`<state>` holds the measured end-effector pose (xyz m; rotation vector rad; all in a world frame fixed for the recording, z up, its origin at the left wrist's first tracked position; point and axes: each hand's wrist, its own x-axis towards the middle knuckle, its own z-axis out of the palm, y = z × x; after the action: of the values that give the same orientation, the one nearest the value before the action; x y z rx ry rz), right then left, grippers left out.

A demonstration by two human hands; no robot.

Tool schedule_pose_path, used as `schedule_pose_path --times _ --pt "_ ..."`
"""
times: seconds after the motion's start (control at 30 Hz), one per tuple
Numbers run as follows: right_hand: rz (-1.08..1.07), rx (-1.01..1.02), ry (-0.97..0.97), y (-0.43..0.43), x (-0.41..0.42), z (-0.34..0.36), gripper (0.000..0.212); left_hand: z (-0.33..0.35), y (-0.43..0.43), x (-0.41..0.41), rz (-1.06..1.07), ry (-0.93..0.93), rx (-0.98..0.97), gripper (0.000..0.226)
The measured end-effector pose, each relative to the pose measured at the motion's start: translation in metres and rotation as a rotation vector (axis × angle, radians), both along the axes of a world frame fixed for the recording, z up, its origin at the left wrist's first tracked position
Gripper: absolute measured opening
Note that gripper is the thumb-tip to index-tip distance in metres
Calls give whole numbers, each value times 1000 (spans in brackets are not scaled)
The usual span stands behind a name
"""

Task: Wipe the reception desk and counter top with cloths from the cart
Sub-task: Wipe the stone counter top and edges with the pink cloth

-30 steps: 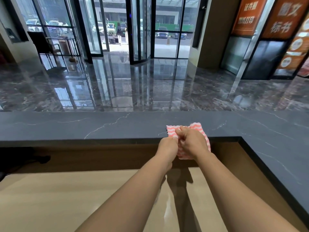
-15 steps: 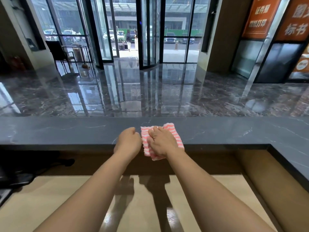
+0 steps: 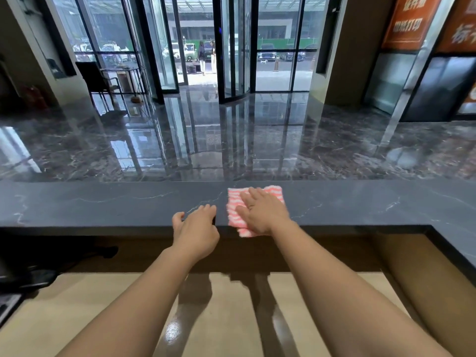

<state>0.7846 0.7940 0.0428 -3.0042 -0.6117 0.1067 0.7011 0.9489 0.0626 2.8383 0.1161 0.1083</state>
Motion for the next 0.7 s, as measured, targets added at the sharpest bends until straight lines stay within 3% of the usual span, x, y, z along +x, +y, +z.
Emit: schedule_pose_path --times 0.2,0.4,0.53,0.7 --pt "-362 -38 28 -102 20 5 62 -2 -2 3 -65 60 122 51" --pt "-597 0 66 -82 27 4 68 -7 1 2 -84 36 153 53" --pt "-508 -7 63 -36 41 6 71 -9 5 2 -95 41 129 56" --pt "-171 -24 23 53 50 6 69 -7 6 4 -100 32 165 57"
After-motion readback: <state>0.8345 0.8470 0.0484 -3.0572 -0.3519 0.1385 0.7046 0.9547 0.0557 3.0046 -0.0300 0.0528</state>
